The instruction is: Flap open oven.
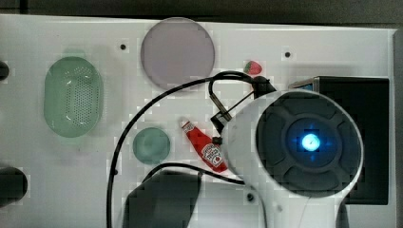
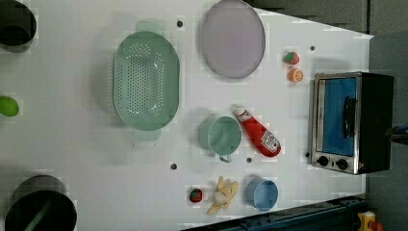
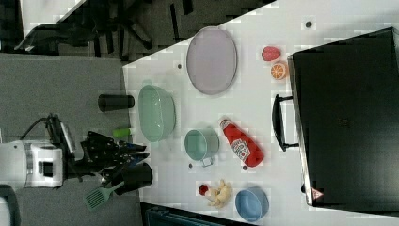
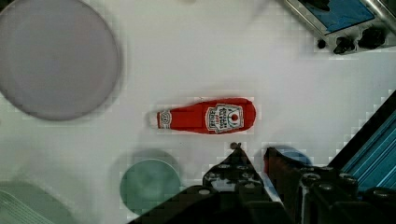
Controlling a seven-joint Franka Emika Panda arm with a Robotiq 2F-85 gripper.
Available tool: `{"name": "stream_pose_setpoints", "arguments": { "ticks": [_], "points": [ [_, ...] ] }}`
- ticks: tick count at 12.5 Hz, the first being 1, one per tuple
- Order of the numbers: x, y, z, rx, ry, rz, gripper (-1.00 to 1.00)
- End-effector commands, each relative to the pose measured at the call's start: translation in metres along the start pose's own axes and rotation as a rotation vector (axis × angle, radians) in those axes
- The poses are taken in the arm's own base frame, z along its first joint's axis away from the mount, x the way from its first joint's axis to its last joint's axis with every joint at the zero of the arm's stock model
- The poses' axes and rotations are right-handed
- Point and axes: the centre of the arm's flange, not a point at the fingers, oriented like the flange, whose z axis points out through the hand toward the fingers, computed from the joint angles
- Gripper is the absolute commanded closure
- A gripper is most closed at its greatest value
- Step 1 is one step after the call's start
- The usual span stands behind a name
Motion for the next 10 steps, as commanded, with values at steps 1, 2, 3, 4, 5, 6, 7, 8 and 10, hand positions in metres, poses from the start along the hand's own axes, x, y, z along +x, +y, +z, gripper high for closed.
{"name": "stream_pose_setpoints", "arguments": {
  "ticks": [1,2,3,4,5,6,7,8,10],
  "points": [
    [0.036,0.033,0.013,0.006,-0.022,-0.166,0.65],
    [0.049,0.041,0.024,0.002,-0.026,-0.252,0.65],
    [0.063,0.048,0.036,0.002,-0.017,-0.34,0.65],
    [0.076,0.054,0.048,0.007,-0.002,-0.428,0.65],
    [0.089,0.061,0.06,0.005,0.021,-0.509,0.65],
    [0.101,0.069,0.073,-0.001,0.044,-0.584,0.65],
    [0.112,0.077,0.087,-0.004,0.065,-0.643,0.65],
    [0.122,0.085,0.102,-0.001,0.084,-0.68,0.65],
    [0.138,0.102,0.135,0.004,0.113,-0.715,0.65]
  ]
}}
